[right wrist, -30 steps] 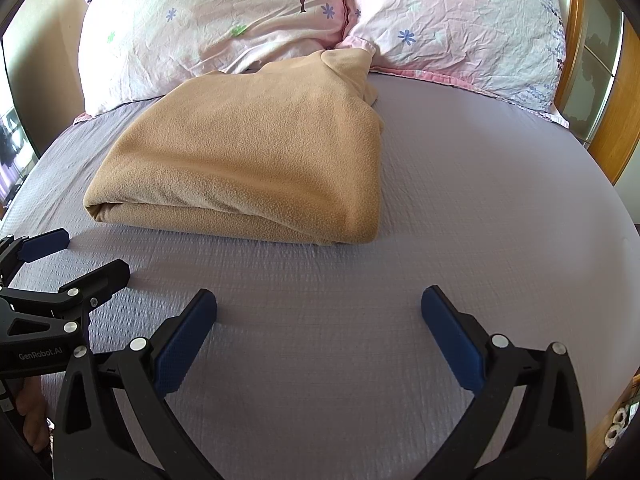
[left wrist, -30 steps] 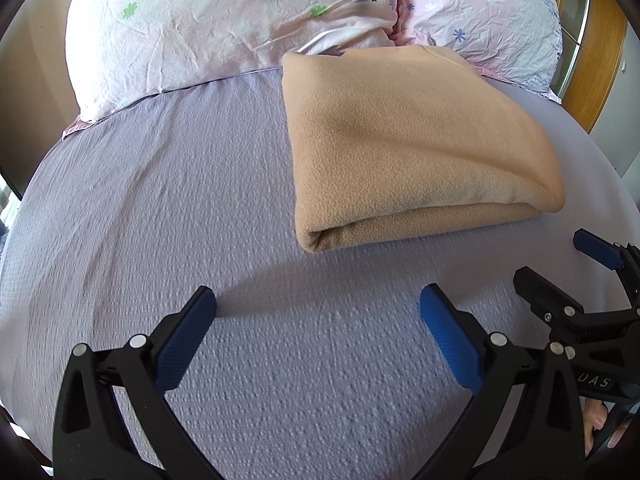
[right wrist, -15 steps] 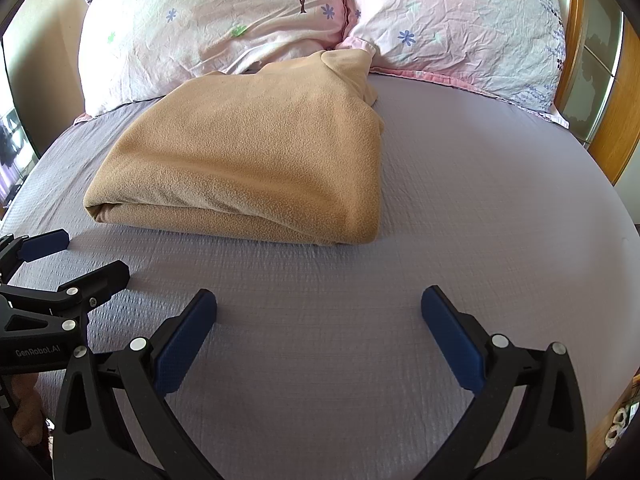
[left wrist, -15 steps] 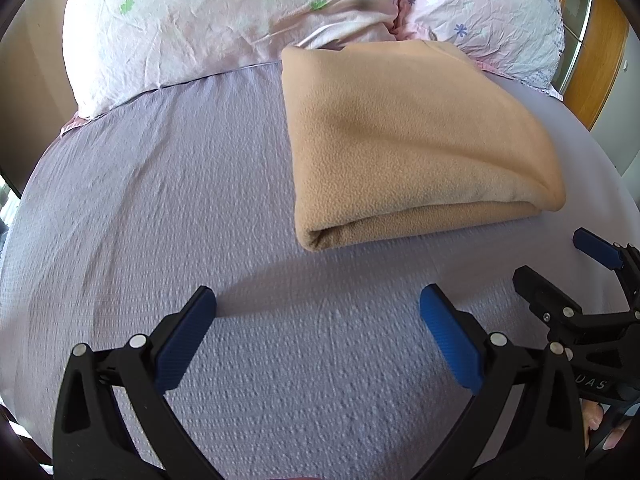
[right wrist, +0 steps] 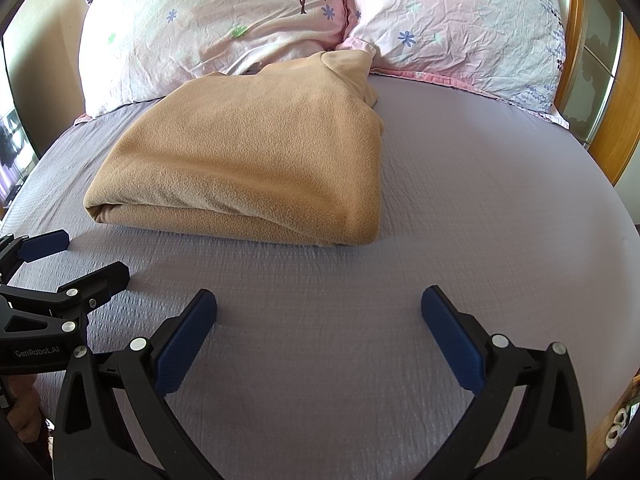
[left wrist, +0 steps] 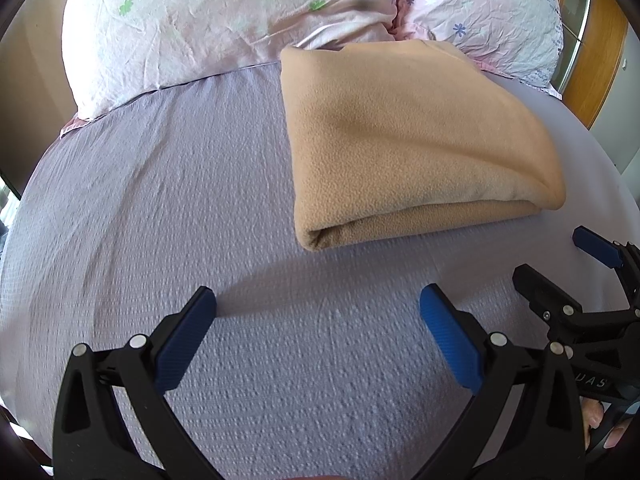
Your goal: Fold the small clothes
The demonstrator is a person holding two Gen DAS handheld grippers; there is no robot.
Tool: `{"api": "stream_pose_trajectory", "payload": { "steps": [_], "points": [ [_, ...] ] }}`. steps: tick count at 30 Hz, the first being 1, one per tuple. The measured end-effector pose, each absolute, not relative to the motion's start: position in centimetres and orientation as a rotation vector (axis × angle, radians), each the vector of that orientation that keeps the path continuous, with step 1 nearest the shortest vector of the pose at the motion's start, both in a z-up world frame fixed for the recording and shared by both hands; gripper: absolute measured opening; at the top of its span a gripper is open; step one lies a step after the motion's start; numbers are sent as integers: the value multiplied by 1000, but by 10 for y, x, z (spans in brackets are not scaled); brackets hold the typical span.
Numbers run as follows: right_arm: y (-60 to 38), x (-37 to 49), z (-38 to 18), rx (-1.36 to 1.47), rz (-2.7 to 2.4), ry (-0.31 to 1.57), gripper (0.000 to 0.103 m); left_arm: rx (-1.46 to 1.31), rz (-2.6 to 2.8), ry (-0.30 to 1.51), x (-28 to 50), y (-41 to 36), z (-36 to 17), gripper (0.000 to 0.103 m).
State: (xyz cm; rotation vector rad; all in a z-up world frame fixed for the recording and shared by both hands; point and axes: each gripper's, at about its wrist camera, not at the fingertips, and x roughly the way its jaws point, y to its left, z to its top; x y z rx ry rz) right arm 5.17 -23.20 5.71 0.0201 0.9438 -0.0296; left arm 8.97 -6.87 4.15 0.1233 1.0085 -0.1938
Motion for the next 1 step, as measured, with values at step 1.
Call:
{"api": "stream_pose_trajectory", "payload": {
  "steps": [1],
  "points": [
    [-232,52,57,20,-30,944,102,123,-194,1008,90,-69,42,101]
  ]
}}
